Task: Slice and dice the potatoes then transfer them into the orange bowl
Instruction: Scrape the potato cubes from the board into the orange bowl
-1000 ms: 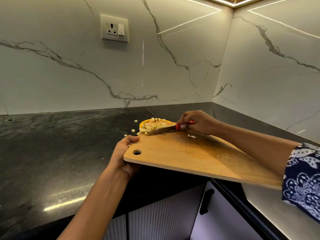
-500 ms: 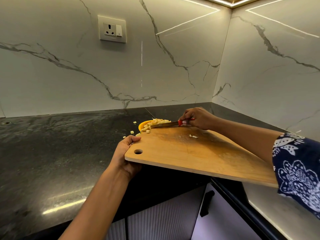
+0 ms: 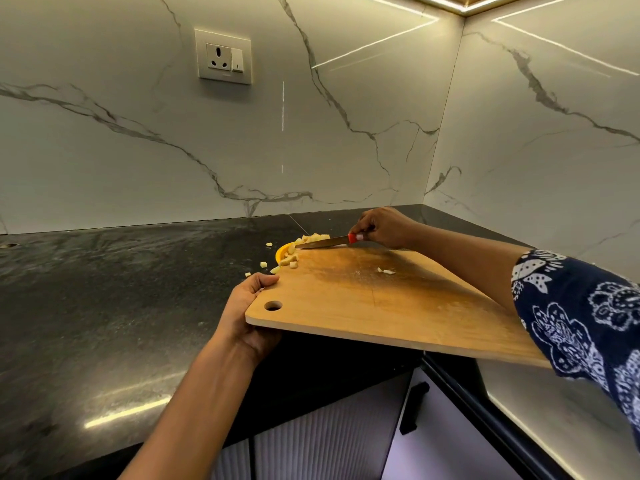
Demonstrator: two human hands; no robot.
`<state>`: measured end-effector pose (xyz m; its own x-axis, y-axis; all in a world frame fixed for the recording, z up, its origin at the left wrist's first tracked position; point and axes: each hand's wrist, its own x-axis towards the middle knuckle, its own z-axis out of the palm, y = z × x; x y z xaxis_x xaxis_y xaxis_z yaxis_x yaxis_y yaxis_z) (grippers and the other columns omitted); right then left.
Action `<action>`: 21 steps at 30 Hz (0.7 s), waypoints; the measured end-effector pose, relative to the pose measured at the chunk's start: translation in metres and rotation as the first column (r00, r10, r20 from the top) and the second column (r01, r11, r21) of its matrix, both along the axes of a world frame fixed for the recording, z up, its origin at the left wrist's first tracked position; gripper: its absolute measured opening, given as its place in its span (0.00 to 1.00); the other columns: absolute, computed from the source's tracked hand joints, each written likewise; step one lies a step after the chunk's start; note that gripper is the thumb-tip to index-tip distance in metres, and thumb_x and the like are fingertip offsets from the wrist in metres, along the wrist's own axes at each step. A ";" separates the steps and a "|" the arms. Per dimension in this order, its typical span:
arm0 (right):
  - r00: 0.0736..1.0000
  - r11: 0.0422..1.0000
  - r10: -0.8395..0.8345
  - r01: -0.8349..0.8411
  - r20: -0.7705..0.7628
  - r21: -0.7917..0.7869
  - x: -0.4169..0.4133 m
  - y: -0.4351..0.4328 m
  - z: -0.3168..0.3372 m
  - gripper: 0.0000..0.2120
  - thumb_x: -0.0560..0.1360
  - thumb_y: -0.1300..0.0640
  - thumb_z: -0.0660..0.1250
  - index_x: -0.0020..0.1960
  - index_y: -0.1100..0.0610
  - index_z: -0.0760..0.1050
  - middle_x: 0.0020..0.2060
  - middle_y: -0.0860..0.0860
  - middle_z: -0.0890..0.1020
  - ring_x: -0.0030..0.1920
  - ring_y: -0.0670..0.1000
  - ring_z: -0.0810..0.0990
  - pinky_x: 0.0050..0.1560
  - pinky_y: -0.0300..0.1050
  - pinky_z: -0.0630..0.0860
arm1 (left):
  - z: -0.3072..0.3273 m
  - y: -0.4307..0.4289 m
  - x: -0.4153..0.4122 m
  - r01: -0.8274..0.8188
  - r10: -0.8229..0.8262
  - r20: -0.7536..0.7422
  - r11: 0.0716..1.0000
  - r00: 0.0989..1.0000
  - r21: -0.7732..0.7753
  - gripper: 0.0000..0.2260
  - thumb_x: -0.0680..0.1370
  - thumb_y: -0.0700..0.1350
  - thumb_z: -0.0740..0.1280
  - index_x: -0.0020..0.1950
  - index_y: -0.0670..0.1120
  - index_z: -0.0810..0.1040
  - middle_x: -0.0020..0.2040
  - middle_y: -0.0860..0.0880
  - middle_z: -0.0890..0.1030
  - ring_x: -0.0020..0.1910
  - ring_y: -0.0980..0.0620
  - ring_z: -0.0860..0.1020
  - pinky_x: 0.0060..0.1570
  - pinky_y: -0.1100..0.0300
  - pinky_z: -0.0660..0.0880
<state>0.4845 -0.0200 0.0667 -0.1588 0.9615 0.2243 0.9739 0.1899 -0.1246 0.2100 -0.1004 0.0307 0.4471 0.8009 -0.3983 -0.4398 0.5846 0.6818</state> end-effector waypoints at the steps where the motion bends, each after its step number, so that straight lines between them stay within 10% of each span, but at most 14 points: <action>1: 1.000 1.000 0.008 -0.008 0.002 0.005 0.000 -0.001 0.001 0.13 0.76 0.58 0.68 0.60 0.57 0.80 0.45 0.47 0.76 0.48 0.48 0.71 0.42 0.37 0.64 | 0.000 -0.001 -0.001 0.007 -0.007 0.006 1.000 1.000 -0.005 0.08 0.79 0.42 0.57 0.41 0.41 0.69 0.22 0.43 0.75 0.20 0.47 0.75 0.18 0.61 0.73; 9: 0.999 1.000 -0.025 0.025 0.029 0.009 0.001 -0.013 -0.002 0.13 0.77 0.58 0.67 0.60 0.57 0.80 0.48 0.52 0.80 0.48 0.48 0.71 0.44 0.39 0.64 | -0.001 -0.016 -0.002 0.012 -0.012 -0.008 1.000 1.000 0.027 0.09 0.79 0.41 0.57 0.40 0.41 0.70 0.22 0.43 0.75 0.23 0.45 0.76 0.30 0.55 0.73; 21: 0.994 0.992 -0.057 0.067 -0.092 0.104 -0.020 -0.017 -0.006 0.14 0.76 0.60 0.67 0.61 0.61 0.78 0.52 0.54 0.81 0.50 0.51 0.73 0.49 0.39 0.66 | -0.001 -0.026 -0.016 -0.003 0.003 0.006 0.999 1.000 0.033 0.10 0.79 0.42 0.56 0.40 0.41 0.70 0.21 0.44 0.74 0.17 0.48 0.74 0.17 0.63 0.72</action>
